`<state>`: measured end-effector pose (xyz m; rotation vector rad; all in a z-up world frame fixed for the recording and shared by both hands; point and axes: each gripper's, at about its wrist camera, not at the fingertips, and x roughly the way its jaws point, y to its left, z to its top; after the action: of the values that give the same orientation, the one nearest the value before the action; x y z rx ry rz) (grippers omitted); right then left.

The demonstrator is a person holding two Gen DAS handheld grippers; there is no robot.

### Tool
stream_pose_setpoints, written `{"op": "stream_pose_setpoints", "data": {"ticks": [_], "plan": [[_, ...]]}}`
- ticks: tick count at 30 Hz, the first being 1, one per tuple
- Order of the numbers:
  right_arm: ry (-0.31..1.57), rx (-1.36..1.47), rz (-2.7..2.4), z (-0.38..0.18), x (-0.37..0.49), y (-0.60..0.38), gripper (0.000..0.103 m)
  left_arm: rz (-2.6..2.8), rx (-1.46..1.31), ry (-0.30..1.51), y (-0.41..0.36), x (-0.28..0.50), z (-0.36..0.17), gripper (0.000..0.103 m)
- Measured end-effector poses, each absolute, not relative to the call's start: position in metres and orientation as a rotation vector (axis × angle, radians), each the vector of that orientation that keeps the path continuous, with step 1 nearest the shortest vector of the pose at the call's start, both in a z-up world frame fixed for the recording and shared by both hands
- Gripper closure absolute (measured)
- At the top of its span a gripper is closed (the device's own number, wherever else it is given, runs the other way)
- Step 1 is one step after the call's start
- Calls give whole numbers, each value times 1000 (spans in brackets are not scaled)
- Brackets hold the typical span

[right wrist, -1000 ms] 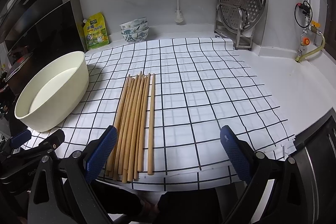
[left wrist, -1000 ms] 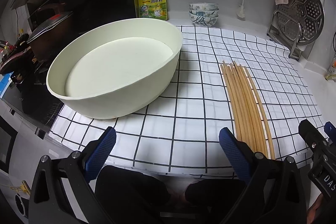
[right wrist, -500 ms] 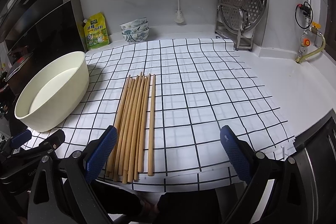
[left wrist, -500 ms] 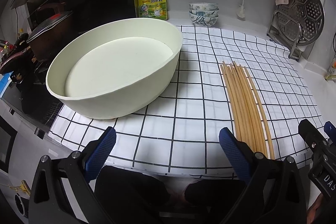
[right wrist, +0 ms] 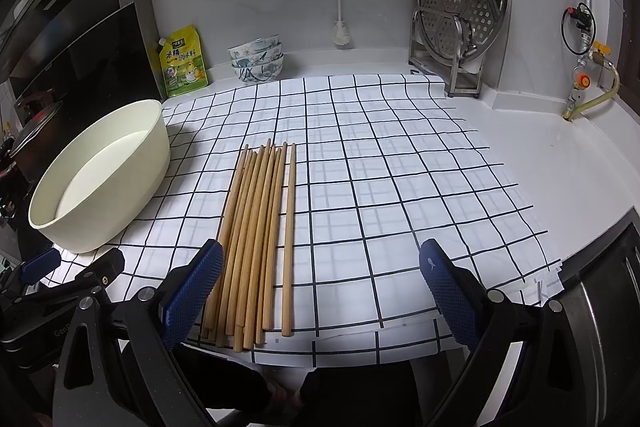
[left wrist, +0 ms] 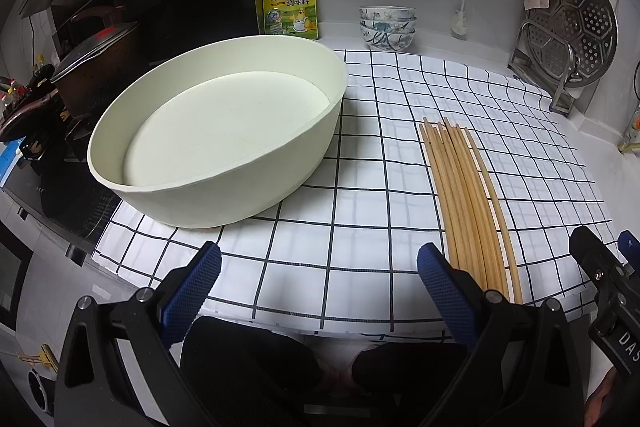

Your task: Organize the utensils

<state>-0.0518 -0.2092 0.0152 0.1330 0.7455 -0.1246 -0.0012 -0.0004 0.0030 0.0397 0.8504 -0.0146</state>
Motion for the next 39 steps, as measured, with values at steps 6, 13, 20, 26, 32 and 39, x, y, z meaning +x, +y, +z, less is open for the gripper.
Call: {"op": "stream_pose_setpoints", "data": {"ticks": [6,13,20,26,32,39], "plan": [[745,134,-124,14,-53,-209,9,-16,40,848,-1,-2,4,6],[745,135,-121,13,-54,-209,9,-21,41,847,-2,-3,3,6],[746,134,-121,12,-55,-207,9,-20,41,848,-3,-4,3,6],[748,137,-119,12,-55,-208,9,-22,43,849,-3,-4,2,6],[759,114,-116,9,-52,-215,9,-27,51,858,-8,-2,-4,6],[837,90,-116,-10,-31,-236,9,-62,59,883,-23,8,-17,6]]}}
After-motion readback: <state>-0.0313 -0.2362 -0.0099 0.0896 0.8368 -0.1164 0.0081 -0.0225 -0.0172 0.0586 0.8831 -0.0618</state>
